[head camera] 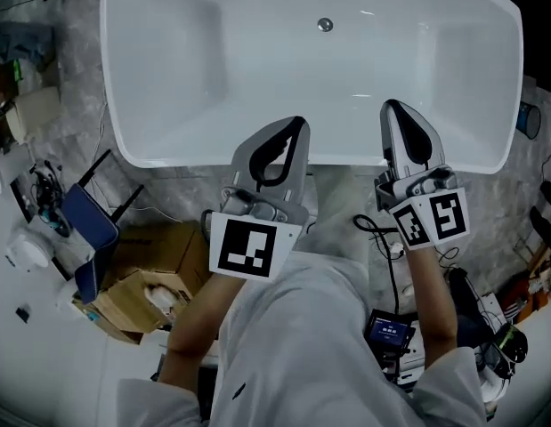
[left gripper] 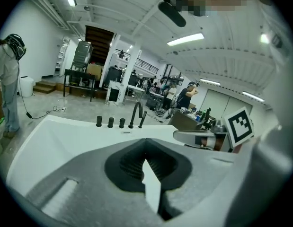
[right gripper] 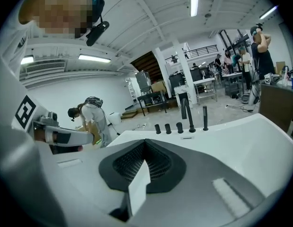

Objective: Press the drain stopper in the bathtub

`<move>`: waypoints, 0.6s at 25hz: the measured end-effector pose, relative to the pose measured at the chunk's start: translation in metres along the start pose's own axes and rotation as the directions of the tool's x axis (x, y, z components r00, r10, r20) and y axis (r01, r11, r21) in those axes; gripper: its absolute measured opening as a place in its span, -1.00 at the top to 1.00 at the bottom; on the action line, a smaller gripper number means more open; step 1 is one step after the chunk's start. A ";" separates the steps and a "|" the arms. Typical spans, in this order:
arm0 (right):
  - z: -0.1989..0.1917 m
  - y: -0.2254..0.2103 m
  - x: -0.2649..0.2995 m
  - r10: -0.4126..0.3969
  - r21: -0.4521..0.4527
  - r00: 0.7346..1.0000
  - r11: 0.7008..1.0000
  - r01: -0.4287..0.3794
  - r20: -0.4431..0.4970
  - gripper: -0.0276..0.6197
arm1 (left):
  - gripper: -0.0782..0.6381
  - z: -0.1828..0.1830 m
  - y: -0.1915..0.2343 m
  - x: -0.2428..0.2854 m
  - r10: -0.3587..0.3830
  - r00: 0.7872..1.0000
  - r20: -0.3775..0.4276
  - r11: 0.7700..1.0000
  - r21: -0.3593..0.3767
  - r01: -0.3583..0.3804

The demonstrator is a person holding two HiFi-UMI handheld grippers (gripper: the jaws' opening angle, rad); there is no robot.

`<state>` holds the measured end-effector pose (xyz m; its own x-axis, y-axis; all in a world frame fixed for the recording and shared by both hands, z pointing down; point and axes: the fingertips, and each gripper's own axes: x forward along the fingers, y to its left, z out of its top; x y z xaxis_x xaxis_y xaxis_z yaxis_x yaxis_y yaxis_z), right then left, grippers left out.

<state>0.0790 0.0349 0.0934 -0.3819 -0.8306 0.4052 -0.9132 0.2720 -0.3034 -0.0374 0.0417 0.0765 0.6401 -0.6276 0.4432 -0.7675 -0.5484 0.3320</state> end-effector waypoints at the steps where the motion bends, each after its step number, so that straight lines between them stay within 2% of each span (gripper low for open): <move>1: -0.007 -0.005 0.007 -0.003 0.000 1.000 1.000 0.003 -0.008 0.91 | 0.78 -0.005 0.003 0.007 -0.003 1.000 -0.007 1.000 0.005 0.003; 4: -0.029 -0.017 0.033 0.004 -0.044 1.000 0.999 -0.005 -0.018 0.91 | 0.78 -0.022 0.016 0.029 0.006 1.000 -0.004 1.000 -0.022 -0.006; 8: -0.061 -0.028 0.066 0.028 -0.071 0.999 0.997 -0.030 -0.027 0.91 | 0.78 -0.072 0.041 0.062 0.023 0.997 -0.072 0.999 -0.046 -0.027; 11: -0.084 -0.047 0.106 0.049 -0.100 0.999 0.994 -0.050 -0.012 0.91 | 0.78 -0.096 0.067 0.098 0.051 0.997 -0.057 0.996 -0.064 -0.054; 15: -0.102 -0.063 0.127 0.051 -0.127 0.999 0.991 -0.051 -0.004 0.91 | 0.78 -0.113 0.077 0.115 0.059 0.997 -0.049 0.997 -0.055 -0.061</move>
<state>0.0733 -0.0379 0.2515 -0.4281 -0.8140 0.3926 -0.9034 0.3733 -0.2111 -0.0267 -0.0102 0.2466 0.5915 -0.6309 0.5020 -0.8061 -0.4776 0.3495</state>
